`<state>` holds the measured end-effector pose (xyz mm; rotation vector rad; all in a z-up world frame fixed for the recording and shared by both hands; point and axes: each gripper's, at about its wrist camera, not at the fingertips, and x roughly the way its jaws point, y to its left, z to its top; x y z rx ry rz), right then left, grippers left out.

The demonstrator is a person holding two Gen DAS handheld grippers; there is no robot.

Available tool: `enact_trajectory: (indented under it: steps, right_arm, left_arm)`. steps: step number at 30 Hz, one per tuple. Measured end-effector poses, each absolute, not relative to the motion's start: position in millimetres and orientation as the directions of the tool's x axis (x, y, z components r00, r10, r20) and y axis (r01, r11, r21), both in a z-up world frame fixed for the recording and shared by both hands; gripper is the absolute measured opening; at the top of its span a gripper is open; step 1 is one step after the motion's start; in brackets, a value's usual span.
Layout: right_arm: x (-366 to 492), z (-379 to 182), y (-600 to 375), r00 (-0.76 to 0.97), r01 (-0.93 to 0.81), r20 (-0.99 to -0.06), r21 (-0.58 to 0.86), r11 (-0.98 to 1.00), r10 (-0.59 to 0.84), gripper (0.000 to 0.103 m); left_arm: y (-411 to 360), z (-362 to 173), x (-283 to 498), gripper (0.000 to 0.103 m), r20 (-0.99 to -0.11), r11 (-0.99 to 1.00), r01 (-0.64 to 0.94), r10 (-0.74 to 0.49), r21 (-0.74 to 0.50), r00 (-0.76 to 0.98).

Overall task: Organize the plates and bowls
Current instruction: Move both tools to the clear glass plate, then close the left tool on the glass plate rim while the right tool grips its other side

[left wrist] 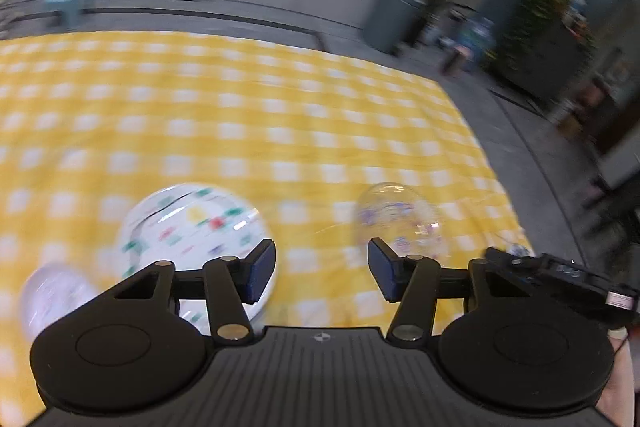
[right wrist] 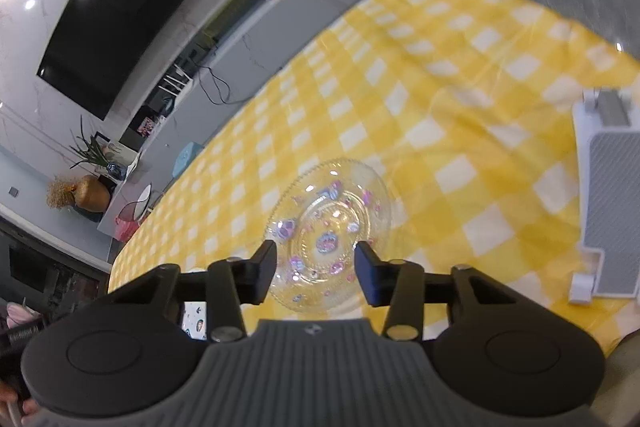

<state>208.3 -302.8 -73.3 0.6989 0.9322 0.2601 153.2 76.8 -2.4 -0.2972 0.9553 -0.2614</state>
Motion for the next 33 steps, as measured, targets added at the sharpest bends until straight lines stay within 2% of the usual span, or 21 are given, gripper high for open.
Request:
enact_trajectory:
  steps: [2, 5, 12, 22, 33]
  right_arm:
    - [213, -81, -305, 0.574, 0.107, -0.657, 0.651, 0.752, 0.488, 0.041]
    - [221, -91, -307, 0.563, 0.144, -0.677, 0.645, 0.75, 0.474, 0.041]
    - [227, -113, -308, 0.524, 0.192, -0.7, 0.652, 0.734, 0.485, 0.04]
    - [234, -126, -304, 0.506, 0.225, -0.712, 0.653, 0.723, 0.487, 0.04]
    - [234, -137, -317, 0.552, 0.273, -0.649, 0.734, 0.622, 0.523, 0.04]
  left_arm:
    - [70, -9, 172, 0.06, -0.764, 0.923, 0.129, -0.372, -0.361, 0.527]
    - [62, -20, 192, 0.049, -0.783, 0.93, 0.15, -0.364, -0.336, 0.505]
    - [46, -41, 233, 0.048, -0.805, 0.904, 0.229, -0.427, -0.362, 0.411]
    - [29, -85, 268, 0.044, -0.857, 0.891, 0.258, -0.437, -0.372, 0.274]
    - [29, -99, 286, 0.038, -0.82, 0.853, 0.164, -0.521, -0.495, 0.238]
